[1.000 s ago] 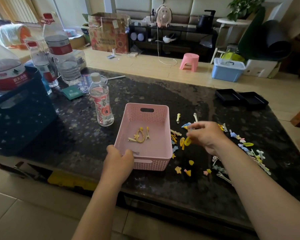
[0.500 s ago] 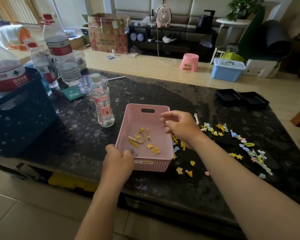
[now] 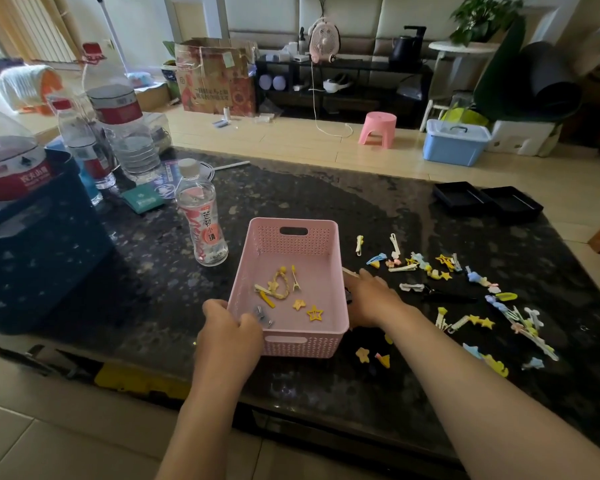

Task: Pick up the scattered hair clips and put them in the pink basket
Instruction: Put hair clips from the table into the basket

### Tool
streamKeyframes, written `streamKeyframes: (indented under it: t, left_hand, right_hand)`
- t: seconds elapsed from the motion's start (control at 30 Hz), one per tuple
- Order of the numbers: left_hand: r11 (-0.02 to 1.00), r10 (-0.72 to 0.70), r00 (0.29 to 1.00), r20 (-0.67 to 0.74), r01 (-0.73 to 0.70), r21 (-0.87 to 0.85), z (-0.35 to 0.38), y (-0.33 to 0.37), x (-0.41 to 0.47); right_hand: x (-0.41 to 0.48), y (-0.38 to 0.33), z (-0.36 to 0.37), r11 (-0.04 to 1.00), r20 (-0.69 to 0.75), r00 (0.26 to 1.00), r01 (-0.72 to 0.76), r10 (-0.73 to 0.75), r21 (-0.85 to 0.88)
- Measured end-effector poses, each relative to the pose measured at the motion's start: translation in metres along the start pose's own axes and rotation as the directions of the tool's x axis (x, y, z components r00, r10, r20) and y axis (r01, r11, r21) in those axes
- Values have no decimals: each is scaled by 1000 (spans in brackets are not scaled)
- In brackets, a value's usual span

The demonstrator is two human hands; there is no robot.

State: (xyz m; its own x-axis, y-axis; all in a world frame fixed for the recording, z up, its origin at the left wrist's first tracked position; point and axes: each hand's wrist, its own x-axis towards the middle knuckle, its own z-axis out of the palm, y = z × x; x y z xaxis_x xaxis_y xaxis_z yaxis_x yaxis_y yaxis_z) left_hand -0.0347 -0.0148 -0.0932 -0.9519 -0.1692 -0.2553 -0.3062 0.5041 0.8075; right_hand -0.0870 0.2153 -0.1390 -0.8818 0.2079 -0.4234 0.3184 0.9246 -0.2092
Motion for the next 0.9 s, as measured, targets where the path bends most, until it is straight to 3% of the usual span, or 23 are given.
streamKeyframes:
  t: [0.13, 0.23, 0.33, 0.5, 0.6, 0.7, 0.9]
  left_hand:
    - [1000, -4, 1000, 1, 4, 3, -1, 2, 0]
    - [1000, -8, 1000, -1, 8, 6, -1, 3, 0]
    - [1000, -4, 1000, -13, 4, 9, -1, 4, -1]
    - [1000, 1, 1000, -3, -1, 13, -2, 5, -2]
    - [1000, 2, 1000, -15, -2, 32, -2, 5, -2]
    - [999, -3, 1000, -22, 4, 50, -2, 5, -2]
    - [998, -7, 1000, -11, 8, 62, -2, 7, -3]
  right_hand:
    - [4, 1, 0, 996, -160, 984, 68, -75, -53]
    - [2, 3, -2, 995, -174, 980, 92, -95, -24]
    - [-3, 6, -8, 997, -166, 984, 67, -62, 27]
    - [-7, 26, -14, 975, -274, 960, 12, 50, 220]
    - [-13, 34, -22, 873, -271, 945, -28, 182, 487]
    - [-20, 24, -37, 726, -301, 932, 62, 204, 685]
    - [-33, -26, -58, 549, -363, 926, 359, -107, 755]
